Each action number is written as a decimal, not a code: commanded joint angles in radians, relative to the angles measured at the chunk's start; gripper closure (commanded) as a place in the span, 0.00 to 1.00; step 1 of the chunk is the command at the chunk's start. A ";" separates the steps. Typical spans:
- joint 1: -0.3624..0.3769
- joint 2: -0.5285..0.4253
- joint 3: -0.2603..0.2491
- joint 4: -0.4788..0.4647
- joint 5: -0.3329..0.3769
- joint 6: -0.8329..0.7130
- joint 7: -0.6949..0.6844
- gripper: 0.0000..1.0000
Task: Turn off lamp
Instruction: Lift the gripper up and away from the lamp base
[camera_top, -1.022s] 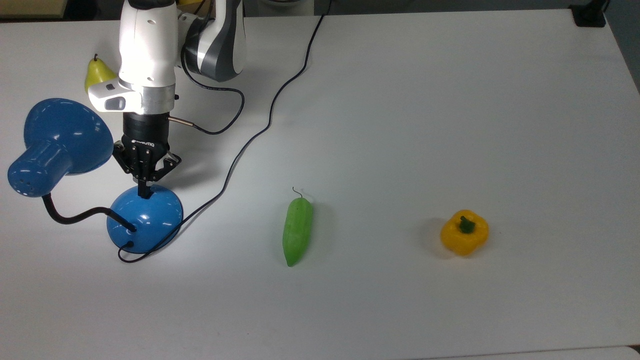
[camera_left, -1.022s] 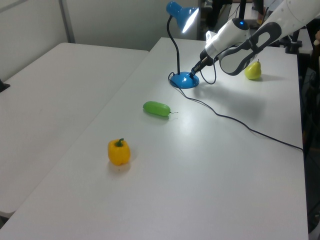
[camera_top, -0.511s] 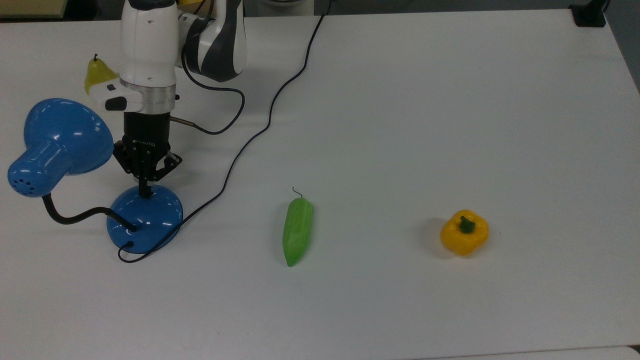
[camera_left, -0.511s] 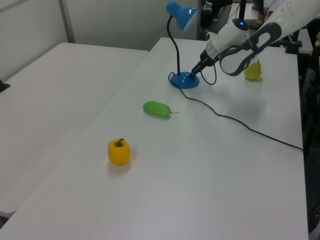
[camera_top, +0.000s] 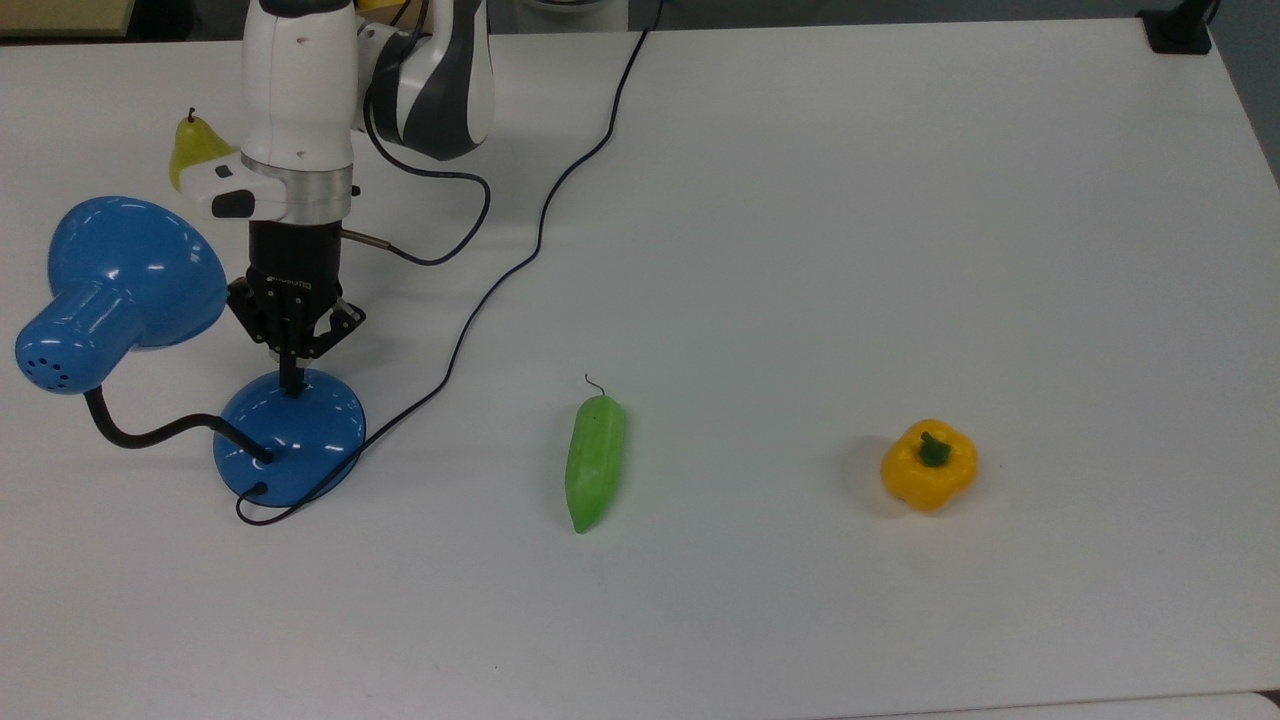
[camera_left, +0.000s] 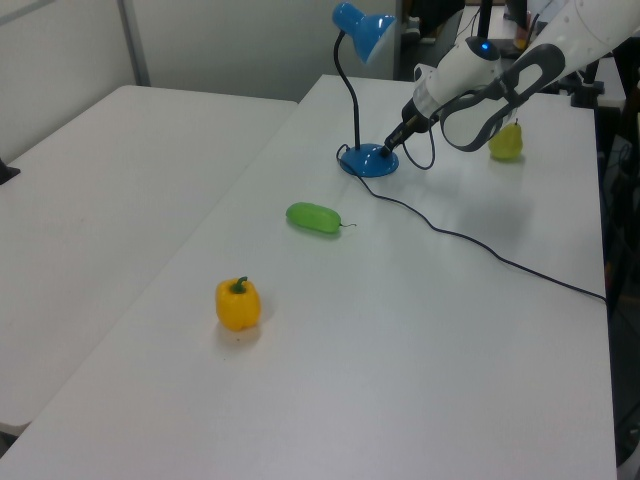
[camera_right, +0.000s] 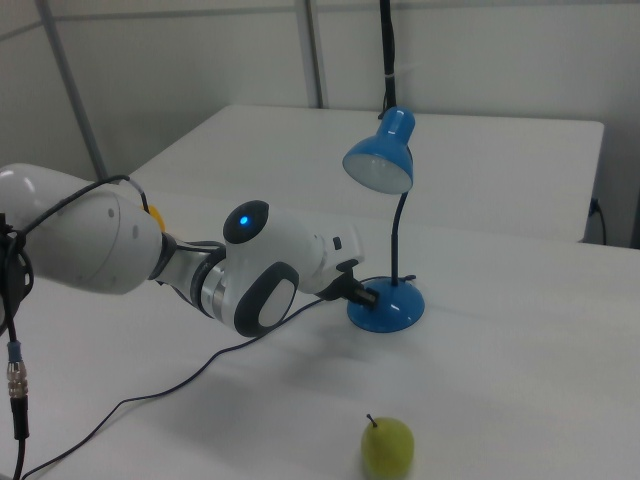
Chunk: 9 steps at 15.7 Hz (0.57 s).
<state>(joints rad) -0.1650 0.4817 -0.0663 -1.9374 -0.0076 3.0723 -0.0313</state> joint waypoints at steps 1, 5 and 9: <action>0.022 -0.119 -0.009 -0.052 -0.009 -0.200 0.005 1.00; 0.044 -0.196 -0.009 -0.043 -0.009 -0.501 -0.007 0.64; 0.059 -0.270 -0.009 -0.040 -0.009 -0.699 0.007 0.00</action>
<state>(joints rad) -0.1294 0.2917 -0.0659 -1.9423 -0.0081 2.4905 -0.0317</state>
